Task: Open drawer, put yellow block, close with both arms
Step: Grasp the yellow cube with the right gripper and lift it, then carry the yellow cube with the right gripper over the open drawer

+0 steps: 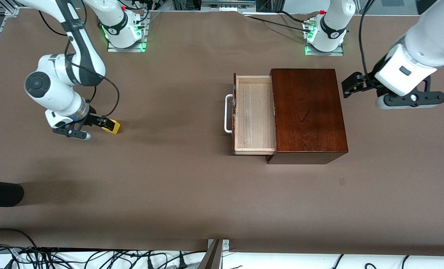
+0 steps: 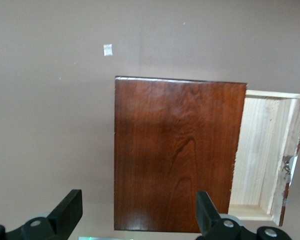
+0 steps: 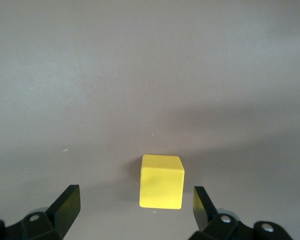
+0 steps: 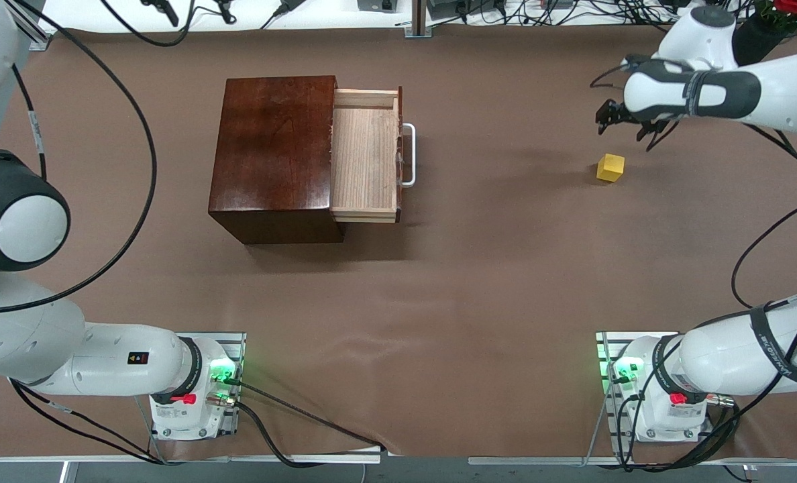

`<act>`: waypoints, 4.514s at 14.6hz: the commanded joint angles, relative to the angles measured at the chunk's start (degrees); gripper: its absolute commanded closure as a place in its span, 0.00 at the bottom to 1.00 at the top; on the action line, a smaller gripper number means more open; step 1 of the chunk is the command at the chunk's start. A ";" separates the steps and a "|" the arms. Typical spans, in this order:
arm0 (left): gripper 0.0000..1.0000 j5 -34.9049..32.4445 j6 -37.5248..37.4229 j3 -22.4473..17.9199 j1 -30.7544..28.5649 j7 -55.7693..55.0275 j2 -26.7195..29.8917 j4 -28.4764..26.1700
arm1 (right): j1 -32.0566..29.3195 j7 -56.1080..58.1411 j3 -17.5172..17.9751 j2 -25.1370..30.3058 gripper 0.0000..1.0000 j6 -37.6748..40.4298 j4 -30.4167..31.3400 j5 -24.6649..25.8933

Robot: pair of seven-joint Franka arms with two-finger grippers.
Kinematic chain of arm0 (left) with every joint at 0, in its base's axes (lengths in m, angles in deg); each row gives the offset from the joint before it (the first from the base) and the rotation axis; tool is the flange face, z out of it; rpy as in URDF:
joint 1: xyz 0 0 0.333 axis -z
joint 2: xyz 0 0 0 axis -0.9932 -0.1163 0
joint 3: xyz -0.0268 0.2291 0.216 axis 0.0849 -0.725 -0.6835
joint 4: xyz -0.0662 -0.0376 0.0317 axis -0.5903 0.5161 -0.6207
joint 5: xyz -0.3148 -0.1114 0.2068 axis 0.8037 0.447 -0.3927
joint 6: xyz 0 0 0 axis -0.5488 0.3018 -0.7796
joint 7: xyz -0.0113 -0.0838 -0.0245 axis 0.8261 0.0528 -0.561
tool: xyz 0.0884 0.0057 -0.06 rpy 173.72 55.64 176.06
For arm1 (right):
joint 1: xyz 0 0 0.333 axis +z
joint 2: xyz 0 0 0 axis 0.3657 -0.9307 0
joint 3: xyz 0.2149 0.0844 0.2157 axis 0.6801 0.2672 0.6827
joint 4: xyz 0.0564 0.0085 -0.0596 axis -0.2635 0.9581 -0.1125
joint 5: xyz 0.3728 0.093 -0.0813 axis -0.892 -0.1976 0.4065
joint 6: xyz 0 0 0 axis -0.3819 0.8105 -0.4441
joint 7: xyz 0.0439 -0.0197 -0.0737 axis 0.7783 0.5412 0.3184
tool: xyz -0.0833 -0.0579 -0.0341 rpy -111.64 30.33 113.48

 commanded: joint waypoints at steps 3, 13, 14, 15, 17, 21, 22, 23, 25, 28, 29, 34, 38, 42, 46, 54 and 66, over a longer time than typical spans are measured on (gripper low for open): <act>0.00 1.75 1.94 0.64 -2.14 2.26 2.63 -4.10 | -0.62 -1.11 -1.01 -5.28 0.00 -5.65 1.06 -0.31; 0.00 1.49 9.59 -12.10 7.97 4.19 12.48 -18.08 | -0.36 -0.23 -1.11 -8.90 1.00 -7.33 0.62 -0.14; 0.00 1.49 9.24 -12.10 7.71 4.02 12.13 -17.20 | -0.36 0.12 -1.02 -8.28 1.00 -6.28 -0.08 -0.05; 0.00 1.49 9.23 -12.02 7.35 3.67 11.69 -16.32 | -0.36 0.04 -1.02 -6.89 1.00 -3.05 -1.31 0.21; 0.00 1.13 9.32 -11.49 7.35 3.49 10.99 -15.35 | -0.27 0.38 -0.67 -3.64 1.00 6.07 -5.86 0.65; 0.00 1.13 9.50 -12.19 6.22 4.28 9.32 -13.51 | -0.18 0.39 0.55 -1.51 1.00 33.55 -25.17 0.39; 0.00 1.13 10.02 -12.19 5.86 4.28 9.23 -13.41 | -0.10 0.21 1.17 -1.51 1.00 39.98 -30.44 0.22; 0.00 1.13 10.11 -12.19 5.51 4.37 8.88 -12.98 | -0.10 0.12 1.27 -1.60 1.00 44.22 -34.59 -0.05; 0.00 1.84 10.11 -12.10 4.10 4.20 8.17 -12.62 | -0.01 -1.88 2.92 -1.60 1.00 51.09 -40.49 -0.49; 0.00 1.75 10.02 -12.01 4.19 4.19 7.29 -11.92 | -0.01 -16.69 8.10 -1.60 1.00 56.39 -45.25 -3.64; 0.00 1.75 10.02 -12.01 4.10 4.28 7.38 -11.83 | -0.01 -23.71 10.38 -1.60 1.00 56.48 -45.70 -5.91; 0.00 1.05 10.20 -12.10 4.10 4.28 6.42 -11.05 | 7.08 -58.95 18.40 -3.44 1.00 50.53 -46.14 -8.93; 0.00 0.96 10.11 -12.10 4.01 4.28 5.18 -8.93 | 19.21 -84.28 18.32 -6.95 1.00 41.92 -46.58 -8.14; 0.00 1.05 10.11 -12.19 3.84 4.28 5.18 -8.84 | 29.24 -105.91 18.32 -13.88 1.00 34.17 -50.16 -4.63; 0.00 1.05 10.11 -12.19 3.84 4.28 5.18 -8.84 | 37.16 -123.94 18.05 -27.32 1.00 34.25 -65.01 2.31; 0.00 1.13 10.11 -12.19 3.92 4.28 5.18 -8.84 | 38.66 -126.79 16.03 -34.72 1.00 28.54 -67.24 4.61; 0.00 1.13 10.11 -12.19 3.92 4.28 5.18 -8.76 | 38.67 -126.71 15.86 -34.65 0.00 32.03 -67.50 5.49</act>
